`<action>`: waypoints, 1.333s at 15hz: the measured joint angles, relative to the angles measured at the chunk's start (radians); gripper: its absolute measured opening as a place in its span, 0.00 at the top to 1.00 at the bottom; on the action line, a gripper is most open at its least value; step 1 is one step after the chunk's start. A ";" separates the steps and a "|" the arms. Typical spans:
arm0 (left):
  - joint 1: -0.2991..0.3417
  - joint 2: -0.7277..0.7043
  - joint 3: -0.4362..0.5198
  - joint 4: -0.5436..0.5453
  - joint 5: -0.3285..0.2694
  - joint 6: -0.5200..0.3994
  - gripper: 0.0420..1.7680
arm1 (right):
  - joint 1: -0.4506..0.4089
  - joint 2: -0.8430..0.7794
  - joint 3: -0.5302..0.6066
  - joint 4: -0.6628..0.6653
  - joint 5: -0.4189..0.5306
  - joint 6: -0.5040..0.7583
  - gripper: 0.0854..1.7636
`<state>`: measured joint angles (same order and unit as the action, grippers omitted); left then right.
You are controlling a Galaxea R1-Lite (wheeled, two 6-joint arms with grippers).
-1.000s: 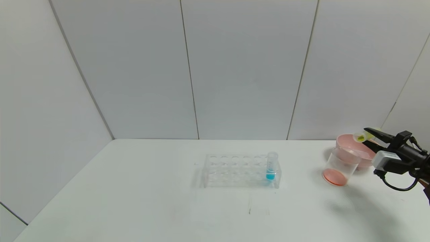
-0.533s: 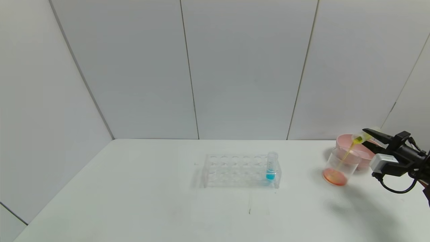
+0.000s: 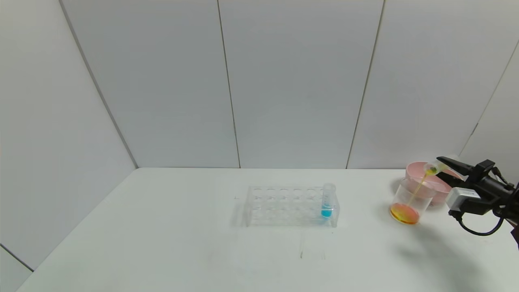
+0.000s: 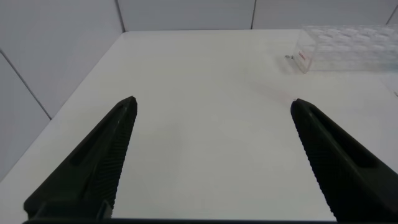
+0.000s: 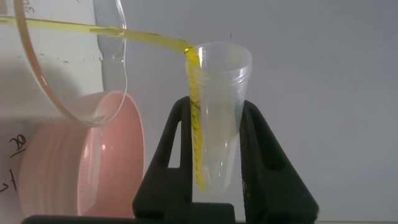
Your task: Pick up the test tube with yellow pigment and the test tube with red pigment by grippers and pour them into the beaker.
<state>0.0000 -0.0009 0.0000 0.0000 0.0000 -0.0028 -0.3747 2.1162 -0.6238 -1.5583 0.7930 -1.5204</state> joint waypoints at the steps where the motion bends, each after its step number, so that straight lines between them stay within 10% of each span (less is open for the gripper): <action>1: 0.000 0.000 0.000 0.000 0.000 0.000 0.00 | -0.001 -0.001 0.004 0.000 0.000 -0.002 0.75; 20: 0.000 0.000 0.000 0.000 0.000 0.000 0.00 | 0.000 -0.010 -0.003 -0.001 -0.026 -0.009 0.75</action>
<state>0.0000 -0.0009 0.0000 0.0000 0.0000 -0.0028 -0.3743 2.1057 -0.6268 -1.5598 0.7670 -1.5296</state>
